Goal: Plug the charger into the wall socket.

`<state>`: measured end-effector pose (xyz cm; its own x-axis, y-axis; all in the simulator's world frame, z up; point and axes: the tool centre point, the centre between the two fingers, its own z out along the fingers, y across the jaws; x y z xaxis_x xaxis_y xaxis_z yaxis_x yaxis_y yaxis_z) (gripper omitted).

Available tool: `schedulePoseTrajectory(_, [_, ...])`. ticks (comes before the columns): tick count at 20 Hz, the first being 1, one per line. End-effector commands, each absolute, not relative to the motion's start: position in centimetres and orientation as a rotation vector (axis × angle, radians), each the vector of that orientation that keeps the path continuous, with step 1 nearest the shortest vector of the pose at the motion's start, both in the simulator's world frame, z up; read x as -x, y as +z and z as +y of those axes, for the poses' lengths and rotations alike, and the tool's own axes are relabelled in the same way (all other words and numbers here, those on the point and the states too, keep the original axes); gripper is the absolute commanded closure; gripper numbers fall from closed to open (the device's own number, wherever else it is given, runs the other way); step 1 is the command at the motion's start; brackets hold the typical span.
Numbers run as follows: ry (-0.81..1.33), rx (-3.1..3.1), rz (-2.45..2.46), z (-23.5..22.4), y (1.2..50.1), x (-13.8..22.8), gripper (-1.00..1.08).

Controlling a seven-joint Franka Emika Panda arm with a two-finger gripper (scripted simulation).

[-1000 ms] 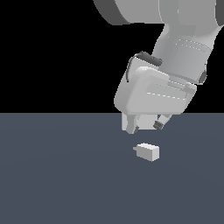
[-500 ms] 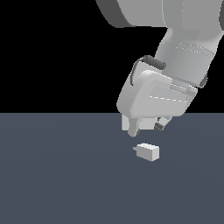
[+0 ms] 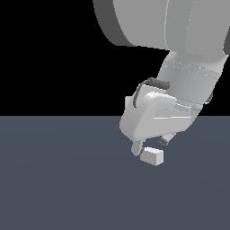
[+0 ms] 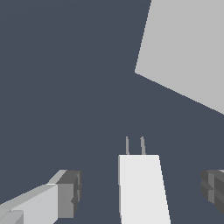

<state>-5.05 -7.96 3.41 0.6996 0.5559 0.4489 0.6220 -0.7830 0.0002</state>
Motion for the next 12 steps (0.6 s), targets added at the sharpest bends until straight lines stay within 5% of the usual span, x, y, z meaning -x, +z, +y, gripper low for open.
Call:
schedulePoseTrajectory(1, [-0.653, 2.755, -0.962, -8.0, 2.3, 5.1, -0.92])
schedulePoseTrajectory(8, [-0.653, 2.754, -0.963, -8.0, 1.1, 5.1, -0.92])
schedulePoseTrajectory(9, [-0.653, 2.754, -0.963, -8.0, 1.1, 5.1, 1.08])
schedulePoseTrajectory(12, [-0.653, 2.754, -0.963, -8.0, 1.1, 5.1, 1.08])
